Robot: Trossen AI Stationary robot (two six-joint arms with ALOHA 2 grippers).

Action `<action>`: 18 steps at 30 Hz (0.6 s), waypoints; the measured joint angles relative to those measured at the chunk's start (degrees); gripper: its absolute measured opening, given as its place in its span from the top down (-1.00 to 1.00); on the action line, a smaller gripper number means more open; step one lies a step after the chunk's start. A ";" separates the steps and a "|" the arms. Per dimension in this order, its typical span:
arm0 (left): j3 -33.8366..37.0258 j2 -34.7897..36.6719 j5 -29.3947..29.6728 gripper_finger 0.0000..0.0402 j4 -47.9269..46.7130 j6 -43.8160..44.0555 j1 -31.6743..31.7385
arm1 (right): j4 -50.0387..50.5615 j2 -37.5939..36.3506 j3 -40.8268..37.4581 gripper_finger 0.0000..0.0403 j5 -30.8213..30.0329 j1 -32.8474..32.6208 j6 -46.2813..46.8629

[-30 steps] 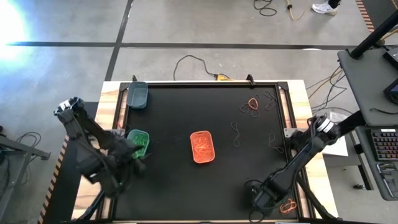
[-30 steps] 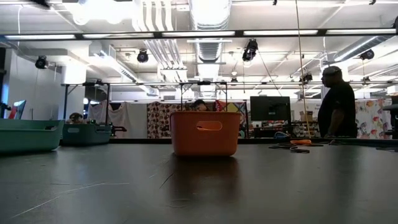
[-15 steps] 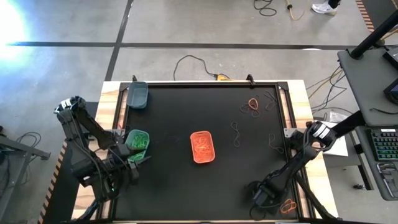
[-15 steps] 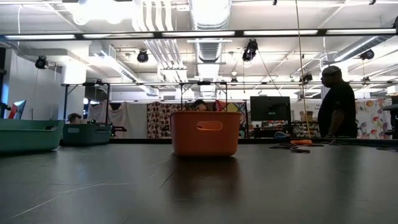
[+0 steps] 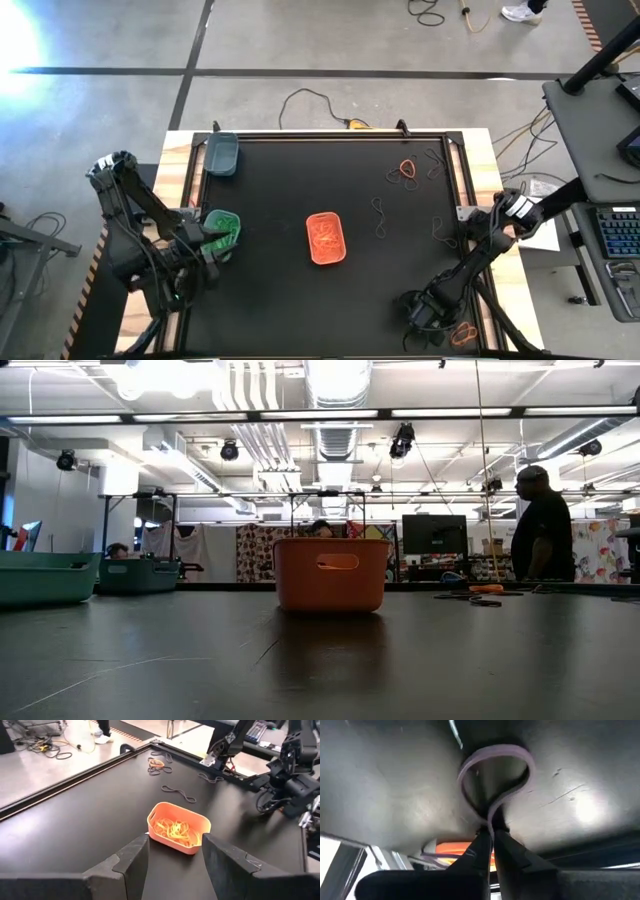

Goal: Sort rubber bands into baskets
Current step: Put the purple rubber band into the sky blue bin

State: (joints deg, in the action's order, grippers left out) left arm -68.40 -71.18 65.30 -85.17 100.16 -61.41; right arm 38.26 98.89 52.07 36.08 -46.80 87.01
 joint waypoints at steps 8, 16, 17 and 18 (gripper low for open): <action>1.55 10.70 -0.03 0.16 0.13 -13.78 0.17 | 15.32 -4.50 10.18 0.96 -9.88 7.89 -4.18; 11.18 22.70 0.32 0.16 3.13 -18.93 0.17 | 26.36 -5.28 22.84 0.96 -24.77 23.82 -14.91; 12.59 23.93 0.60 0.16 4.21 -18.99 0.17 | 26.97 -5.28 24.25 0.96 -27.21 25.98 -16.75; 13.84 25.06 0.89 0.16 5.46 -19.54 0.17 | 27.27 -5.17 25.51 0.96 -29.86 28.27 -18.89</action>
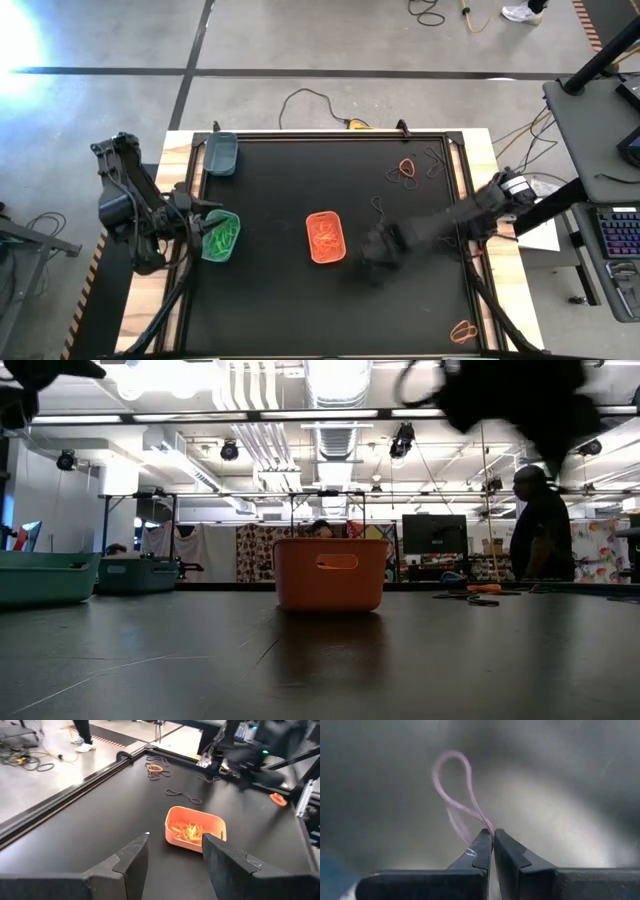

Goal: Sort rubber bands into baskets
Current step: Put the purple rubber band into the sky blue bin

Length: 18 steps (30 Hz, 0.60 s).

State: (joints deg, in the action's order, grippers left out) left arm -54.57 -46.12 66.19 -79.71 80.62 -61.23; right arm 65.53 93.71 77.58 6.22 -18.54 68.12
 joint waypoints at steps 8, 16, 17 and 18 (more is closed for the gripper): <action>8.10 6.48 3.59 0.16 14.72 -5.98 0.59 | -10.85 0.22 4.85 0.96 -18.69 18.72 -22.97; 12.37 9.63 4.83 0.16 18.26 -1.75 7.47 | -40.17 4.05 3.78 0.96 -18.80 31.78 -41.63; 12.59 9.86 4.49 0.16 18.28 -1.73 8.80 | -42.85 4.90 3.78 0.96 -17.36 32.76 -42.76; 12.73 10.11 3.44 0.16 18.26 -1.81 10.33 | -44.40 5.82 3.78 0.96 -15.93 33.62 -43.77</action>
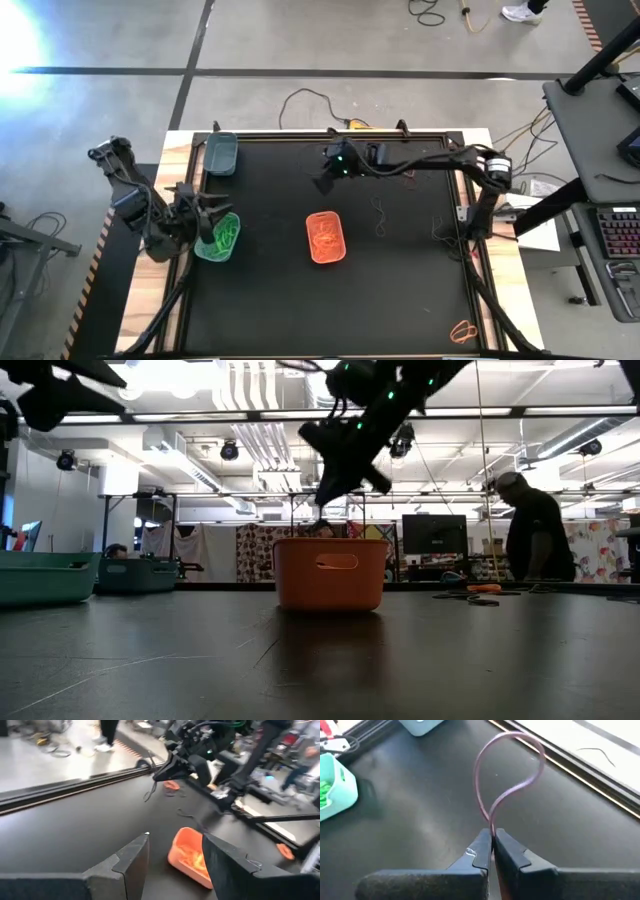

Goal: Sort rubber bands into baskets
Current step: Put the purple rubber band into the sky blue bin

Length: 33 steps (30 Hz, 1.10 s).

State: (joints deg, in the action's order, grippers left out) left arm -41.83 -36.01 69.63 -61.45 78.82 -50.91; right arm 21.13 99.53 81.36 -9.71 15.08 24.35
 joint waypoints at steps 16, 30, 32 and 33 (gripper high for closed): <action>7.70 -1.59 -30.74 0.14 27.64 -32.69 37.34 | -3.85 15.38 2.50 0.78 10.91 3.70 -2.36; 14.77 -23.05 -60.12 -0.12 62.75 -52.30 65.87 | 8.29 4.80 4.09 -0.15 12.18 3.90 -3.25; 13.36 -29.02 -60.51 -0.10 65.91 -54.48 67.22 | 10.11 2.27 4.02 -0.20 11.60 3.31 -3.37; 12.27 -32.09 -61.24 -0.09 67.33 -55.72 67.67 | 10.79 1.00 4.01 -0.22 11.22 2.96 -3.38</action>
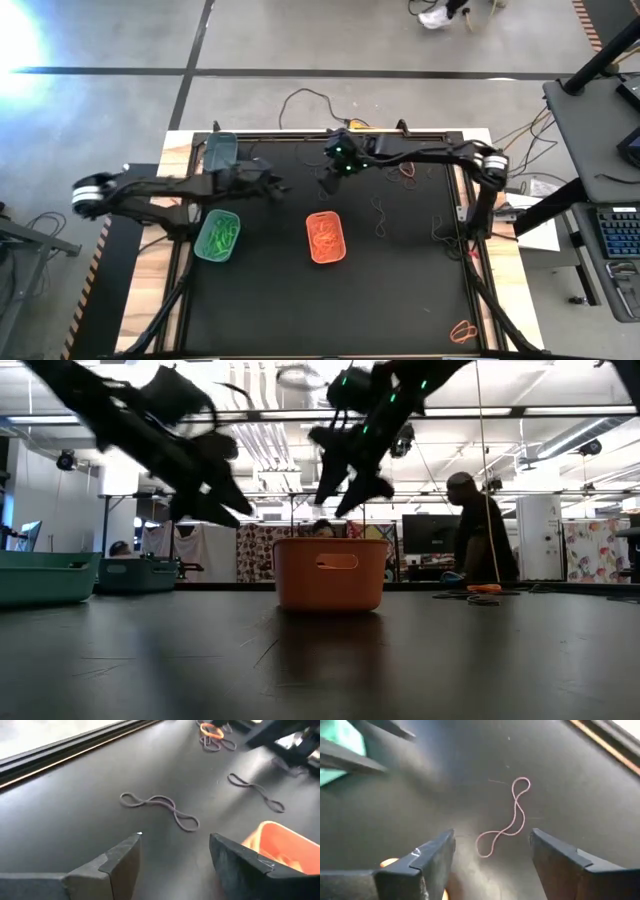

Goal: Sort rubber bands into baskets
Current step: Put the purple rubber band into the sky blue bin

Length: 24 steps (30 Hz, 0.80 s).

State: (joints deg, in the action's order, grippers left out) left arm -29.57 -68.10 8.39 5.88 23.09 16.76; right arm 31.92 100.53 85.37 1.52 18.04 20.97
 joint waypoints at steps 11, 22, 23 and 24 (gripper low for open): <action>-16.01 -29.07 -5.63 -0.17 7.74 -5.25 3.42 | 3.24 -7.61 -0.31 -0.26 -3.12 -3.84 1.96; -32.13 -44.36 -6.28 -0.38 -4.75 -7.78 4.26 | 11.23 -9.91 -0.36 -0.25 -3.12 -4.49 4.59; -33.18 -45.08 -6.24 -0.39 -5.30 -7.77 4.28 | 11.57 -9.98 -0.35 -0.25 -3.12 -4.44 4.62; -33.97 -45.62 -6.01 -0.41 -5.91 -7.73 4.27 | 12.13 -10.02 -0.35 -0.25 -3.03 -4.51 4.68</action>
State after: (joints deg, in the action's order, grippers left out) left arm -63.53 -113.72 2.38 -0.03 15.36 21.03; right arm 44.06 90.52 85.02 -1.51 13.54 25.65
